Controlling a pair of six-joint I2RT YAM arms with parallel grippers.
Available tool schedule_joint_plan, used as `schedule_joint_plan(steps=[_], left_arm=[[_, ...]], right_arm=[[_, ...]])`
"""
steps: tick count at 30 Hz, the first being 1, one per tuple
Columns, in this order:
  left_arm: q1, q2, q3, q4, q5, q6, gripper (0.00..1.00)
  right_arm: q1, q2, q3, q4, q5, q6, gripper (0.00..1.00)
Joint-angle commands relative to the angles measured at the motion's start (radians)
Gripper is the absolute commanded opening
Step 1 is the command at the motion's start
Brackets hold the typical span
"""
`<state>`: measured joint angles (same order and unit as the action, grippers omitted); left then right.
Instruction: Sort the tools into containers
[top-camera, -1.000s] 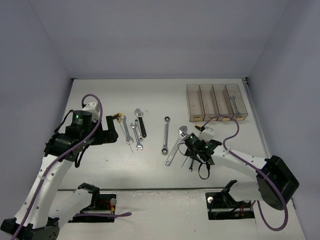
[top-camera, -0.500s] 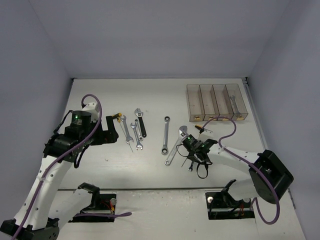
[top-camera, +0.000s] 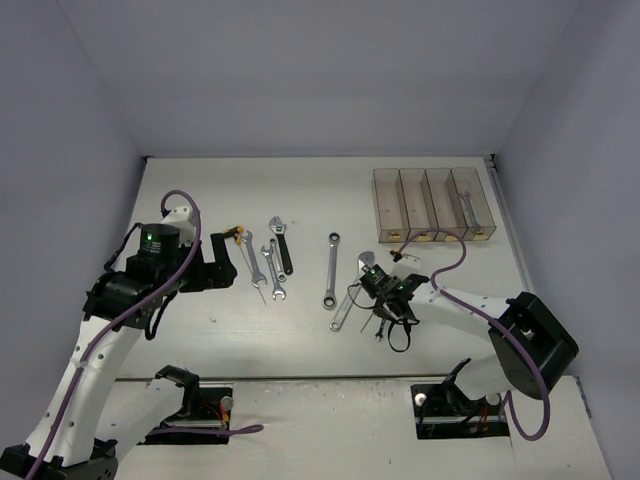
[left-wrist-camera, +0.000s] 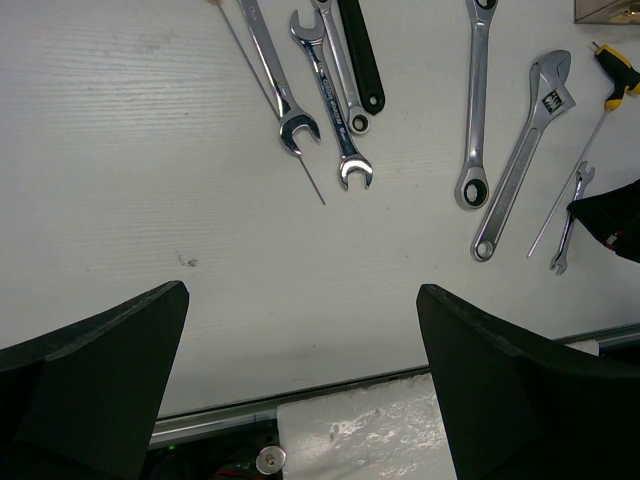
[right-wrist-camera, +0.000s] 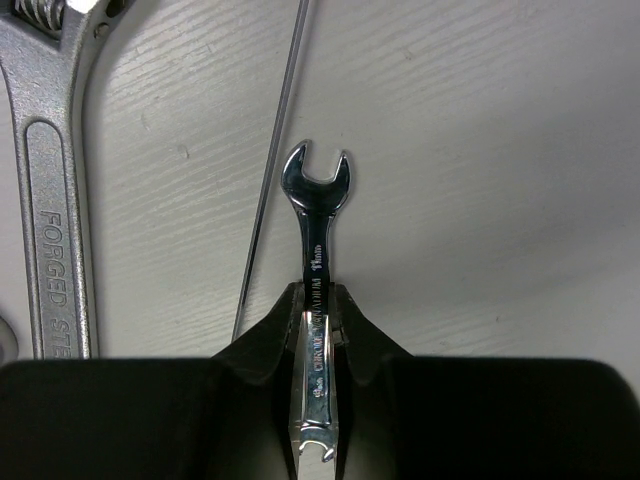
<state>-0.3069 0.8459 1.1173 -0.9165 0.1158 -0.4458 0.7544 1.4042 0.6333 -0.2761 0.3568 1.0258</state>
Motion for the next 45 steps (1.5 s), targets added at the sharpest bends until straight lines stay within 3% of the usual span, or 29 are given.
schedule_joint_plan(steps=[1,6,16,22,27,35,45], left_arm=[[-0.006,-0.005,0.009,0.031,0.014,0.018,0.97],[-0.014,0.006,0.022,0.031,0.013,0.024,0.97],[-0.021,0.025,0.071,0.033,0.039,0.052,0.97],[-0.041,0.024,0.08,0.031,0.053,0.072,0.97],[-0.038,0.029,0.081,0.033,0.034,0.075,0.97],[-0.035,0.032,0.084,0.039,-0.079,0.043,0.97],[-0.034,0.058,0.05,0.042,-0.171,-0.014,0.98]], right_arm=[[0.001,0.027,-0.051,-0.015,-0.079,0.025,0.0],[-0.015,-0.058,0.029,-0.024,-0.029,-0.086,0.0],[-0.295,-0.098,0.407,-0.081,0.033,-0.632,0.0],[-0.602,0.042,0.728,-0.077,-0.067,-1.087,0.0],[-0.715,0.258,0.961,-0.045,-0.068,-1.368,0.0],[-0.828,0.575,1.153,0.043,-0.001,-1.486,0.0],[-0.868,0.782,1.162,0.075,-0.101,-1.428,0.0]])
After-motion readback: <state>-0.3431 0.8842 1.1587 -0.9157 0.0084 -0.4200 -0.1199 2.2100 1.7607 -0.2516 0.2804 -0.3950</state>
